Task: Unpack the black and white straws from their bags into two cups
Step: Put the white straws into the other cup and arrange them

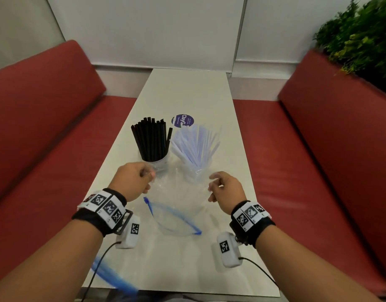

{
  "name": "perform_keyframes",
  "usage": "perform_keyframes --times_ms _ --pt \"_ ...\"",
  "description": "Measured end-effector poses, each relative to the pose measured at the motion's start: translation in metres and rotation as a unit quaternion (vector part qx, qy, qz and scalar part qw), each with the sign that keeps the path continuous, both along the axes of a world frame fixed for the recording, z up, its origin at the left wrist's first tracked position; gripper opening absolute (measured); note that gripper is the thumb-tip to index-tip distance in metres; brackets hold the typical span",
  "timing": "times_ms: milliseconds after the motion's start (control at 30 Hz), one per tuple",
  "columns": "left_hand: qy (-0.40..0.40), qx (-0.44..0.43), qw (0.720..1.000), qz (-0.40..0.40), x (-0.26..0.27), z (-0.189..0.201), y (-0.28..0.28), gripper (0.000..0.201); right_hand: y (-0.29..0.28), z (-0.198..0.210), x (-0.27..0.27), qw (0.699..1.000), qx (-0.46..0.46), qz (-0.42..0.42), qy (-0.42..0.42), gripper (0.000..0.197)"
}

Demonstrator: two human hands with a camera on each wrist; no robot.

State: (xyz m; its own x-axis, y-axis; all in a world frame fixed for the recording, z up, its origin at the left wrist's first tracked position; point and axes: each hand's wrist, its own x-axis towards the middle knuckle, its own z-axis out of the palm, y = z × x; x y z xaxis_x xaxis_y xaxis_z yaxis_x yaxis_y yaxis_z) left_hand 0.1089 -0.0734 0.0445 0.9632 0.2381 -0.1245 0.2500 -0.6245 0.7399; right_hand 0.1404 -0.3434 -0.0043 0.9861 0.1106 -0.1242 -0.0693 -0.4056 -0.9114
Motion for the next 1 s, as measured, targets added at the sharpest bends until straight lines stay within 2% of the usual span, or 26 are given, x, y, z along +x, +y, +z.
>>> perform_keyframes --times_ms 100,167,233,267,333,400,500,633,733,833,900,1000 --pt "0.027 -0.044 0.998 0.033 0.006 -0.019 -0.002 0.014 0.002 -0.017 0.004 0.999 -0.015 -0.007 0.035 0.025" --pt "0.059 -0.053 0.995 0.053 0.010 -0.031 -0.001 0.009 0.002 -0.028 0.005 0.997 -0.035 0.010 0.061 0.034" --pt "0.092 -0.047 0.992 0.070 0.013 -0.043 0.000 0.020 0.003 -0.035 0.006 0.995 -0.055 0.020 0.078 0.042" --pt "0.105 -0.020 0.992 0.064 0.014 -0.046 0.001 0.029 0.002 -0.036 0.007 0.994 -0.071 0.025 0.084 0.046" --pt "0.101 0.096 0.990 0.034 0.015 -0.047 0.001 0.046 0.001 -0.037 0.011 0.988 -0.122 0.036 0.082 0.053" --pt "0.057 0.156 0.986 0.006 0.017 -0.039 -0.005 0.053 0.000 -0.033 0.019 0.983 -0.157 0.043 0.081 0.055" --pt "0.006 0.137 0.989 -0.048 0.028 -0.026 -0.019 0.057 0.001 -0.029 0.035 0.984 -0.157 0.043 0.070 0.059" --pt "0.046 0.097 0.990 -0.096 0.054 -0.021 -0.036 0.080 0.004 -0.017 0.060 0.986 -0.157 0.041 0.037 0.086" --pt "0.055 0.079 0.991 -0.096 0.071 -0.024 -0.050 0.083 0.007 -0.007 0.081 0.990 -0.131 0.045 0.016 0.101" --pt "0.038 0.052 0.994 -0.092 0.088 -0.026 -0.059 0.084 0.011 0.002 0.100 0.991 -0.111 0.064 -0.026 0.086" --pt "0.018 0.015 0.996 -0.087 0.100 -0.027 -0.062 0.098 0.016 0.002 0.114 0.991 -0.086 0.091 -0.051 0.071" --pt "-0.002 -0.037 0.995 -0.089 0.117 -0.024 -0.071 0.108 0.025 -0.005 0.133 0.981 -0.114 0.119 -0.104 0.078"
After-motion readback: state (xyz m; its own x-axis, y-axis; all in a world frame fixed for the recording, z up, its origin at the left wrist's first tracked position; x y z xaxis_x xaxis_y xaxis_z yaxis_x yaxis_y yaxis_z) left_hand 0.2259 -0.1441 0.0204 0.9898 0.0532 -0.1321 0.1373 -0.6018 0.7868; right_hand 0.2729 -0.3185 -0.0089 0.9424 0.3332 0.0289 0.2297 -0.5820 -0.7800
